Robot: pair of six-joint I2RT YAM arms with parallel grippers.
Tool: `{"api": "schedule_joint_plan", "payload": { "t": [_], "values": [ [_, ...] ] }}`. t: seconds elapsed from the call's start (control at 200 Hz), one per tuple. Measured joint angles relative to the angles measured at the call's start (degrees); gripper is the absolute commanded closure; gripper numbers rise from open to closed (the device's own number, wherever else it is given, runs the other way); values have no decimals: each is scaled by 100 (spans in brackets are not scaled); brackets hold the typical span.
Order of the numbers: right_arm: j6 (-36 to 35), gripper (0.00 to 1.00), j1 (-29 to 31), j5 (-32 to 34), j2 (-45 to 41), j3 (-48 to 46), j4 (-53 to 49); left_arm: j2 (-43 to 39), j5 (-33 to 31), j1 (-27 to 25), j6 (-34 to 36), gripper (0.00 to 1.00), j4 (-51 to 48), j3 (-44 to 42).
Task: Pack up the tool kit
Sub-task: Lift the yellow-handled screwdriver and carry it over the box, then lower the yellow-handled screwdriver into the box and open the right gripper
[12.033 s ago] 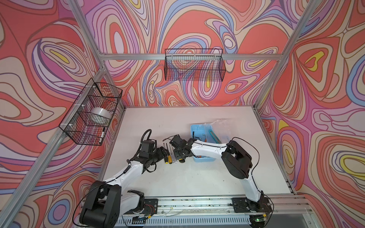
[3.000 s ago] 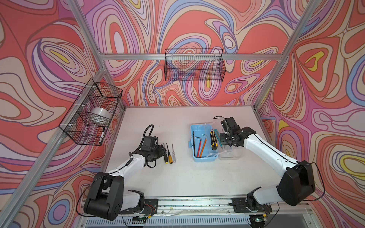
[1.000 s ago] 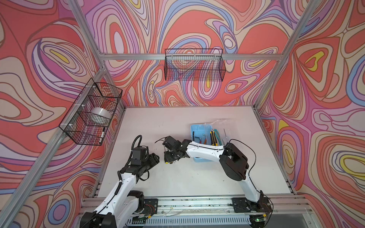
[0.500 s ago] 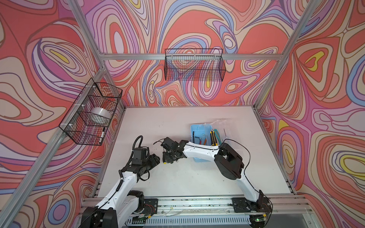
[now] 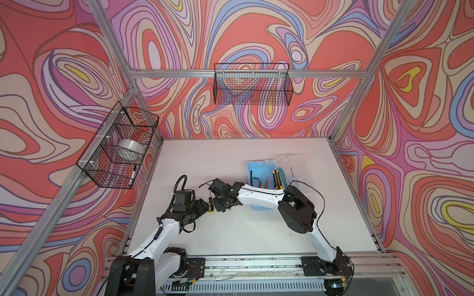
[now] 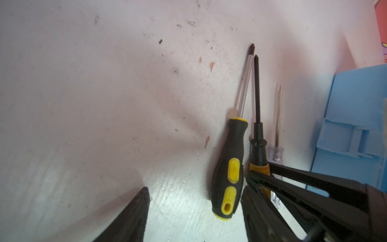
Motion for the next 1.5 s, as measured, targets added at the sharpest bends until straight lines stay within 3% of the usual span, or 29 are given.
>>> {"api": "schedule_joint_plan", "payload": {
  "t": [0.21,0.546,0.751,0.966,1.177,1.497],
  "values": [
    [-48,100,-7,133,-529,-356,-42,181,63,0,-2,31,131,68],
    [-254,100,-269,702,-2208,-1034,-264,319,127,0,0,31,278,256],
    [-367,100,-1478,1246,-3722,-2164,-647,446,146,-81,11,32,328,356],
    [-568,100,-2811,1641,-5021,-3025,-929,625,-267,-787,153,32,262,1010],
    [-723,100,-3421,1617,-5224,-3536,-946,804,-411,-879,166,32,295,1220],
    [-800,100,-3488,1373,-5222,-3840,-791,734,-507,-881,168,32,190,1220]
  ]
}}
